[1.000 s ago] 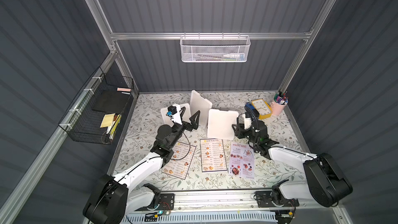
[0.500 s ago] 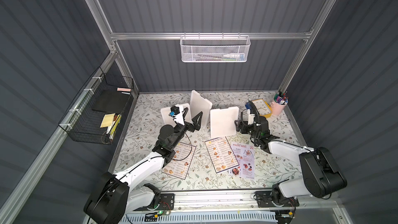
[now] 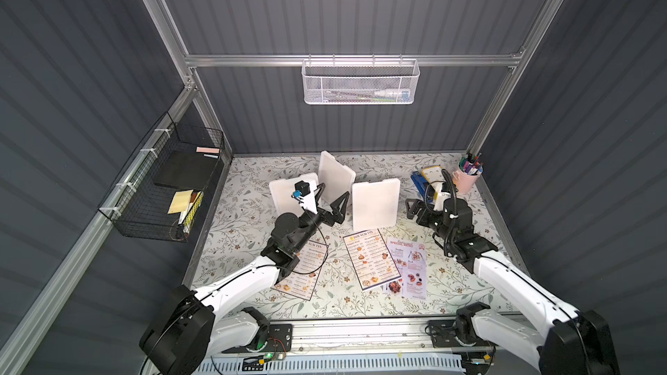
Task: Insert the menus into the narrow rack
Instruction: Move the narrow rack to the center of the board, then pick up the menu from the center of the board.
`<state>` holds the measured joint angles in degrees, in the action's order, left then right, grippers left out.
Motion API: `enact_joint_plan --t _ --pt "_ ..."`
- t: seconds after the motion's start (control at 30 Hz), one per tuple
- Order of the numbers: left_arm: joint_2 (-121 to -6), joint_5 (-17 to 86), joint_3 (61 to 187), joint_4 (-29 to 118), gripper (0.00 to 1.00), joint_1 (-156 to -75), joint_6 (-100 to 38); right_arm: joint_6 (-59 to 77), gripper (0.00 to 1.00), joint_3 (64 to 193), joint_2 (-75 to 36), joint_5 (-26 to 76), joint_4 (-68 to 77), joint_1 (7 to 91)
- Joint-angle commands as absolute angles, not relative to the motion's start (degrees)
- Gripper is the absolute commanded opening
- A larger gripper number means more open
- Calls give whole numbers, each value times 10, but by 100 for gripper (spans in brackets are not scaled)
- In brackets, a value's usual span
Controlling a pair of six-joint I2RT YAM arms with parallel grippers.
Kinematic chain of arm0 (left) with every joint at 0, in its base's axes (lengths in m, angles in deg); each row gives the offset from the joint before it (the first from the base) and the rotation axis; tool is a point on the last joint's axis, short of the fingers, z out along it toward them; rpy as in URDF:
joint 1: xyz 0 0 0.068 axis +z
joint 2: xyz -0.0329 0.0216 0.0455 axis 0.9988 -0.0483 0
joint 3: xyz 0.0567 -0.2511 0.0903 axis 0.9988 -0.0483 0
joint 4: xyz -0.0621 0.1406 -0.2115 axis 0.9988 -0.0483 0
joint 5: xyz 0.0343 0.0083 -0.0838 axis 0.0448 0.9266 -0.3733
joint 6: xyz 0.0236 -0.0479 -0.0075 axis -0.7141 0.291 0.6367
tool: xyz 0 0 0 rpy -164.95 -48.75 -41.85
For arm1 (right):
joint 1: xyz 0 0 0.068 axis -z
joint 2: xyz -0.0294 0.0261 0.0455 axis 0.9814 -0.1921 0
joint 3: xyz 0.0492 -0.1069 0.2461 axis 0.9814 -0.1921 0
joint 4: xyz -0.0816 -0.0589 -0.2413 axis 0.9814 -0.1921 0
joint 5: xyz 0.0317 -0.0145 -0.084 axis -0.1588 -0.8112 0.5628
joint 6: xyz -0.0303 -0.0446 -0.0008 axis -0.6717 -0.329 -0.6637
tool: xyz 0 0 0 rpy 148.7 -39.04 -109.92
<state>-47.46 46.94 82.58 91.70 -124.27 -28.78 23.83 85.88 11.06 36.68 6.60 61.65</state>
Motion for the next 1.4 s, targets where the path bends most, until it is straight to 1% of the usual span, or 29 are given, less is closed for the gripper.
enact_joint_plan --t 0.0,0.17,0.27,0.3,0.43,0.53,0.6,0.73,0.83,1.0,1.13,1.37 --pt "-459 524 829 903 99 -1283 -264 285 99 834 137 310 -32 608" --pt "-468 572 836 856 99 -1342 -201 299 99 787 174 321 -24 536" --pt "-485 587 845 813 99 -1364 -147 308 99 779 170 339 -36 498" --pt "-494 584 847 802 99 -1368 -136 311 97 774 164 346 -30 483" --pt "-527 567 833 817 99 -1379 -122 315 92 771 111 363 -19 444" --pt "-558 552 827 832 99 -1379 -126 309 84 779 63 366 -8 422" --pt "-579 546 829 829 99 -1380 -129 304 83 786 31 378 0 409" --pt "-621 534 831 826 98 -1382 -129 291 82 813 -38 392 5 392" --pt "-654 527 837 804 95 -1383 -122 282 82 836 -82 403 4 386" --pt "-700 557 856 717 94 -1384 -99 274 81 866 -144 402 13 385" --pt "-709 553 860 680 94 -1384 -99 273 75 877 -180 392 26 383" --pt "-665 542 842 656 94 -1385 -83 274 62 889 -204 386 30 371"
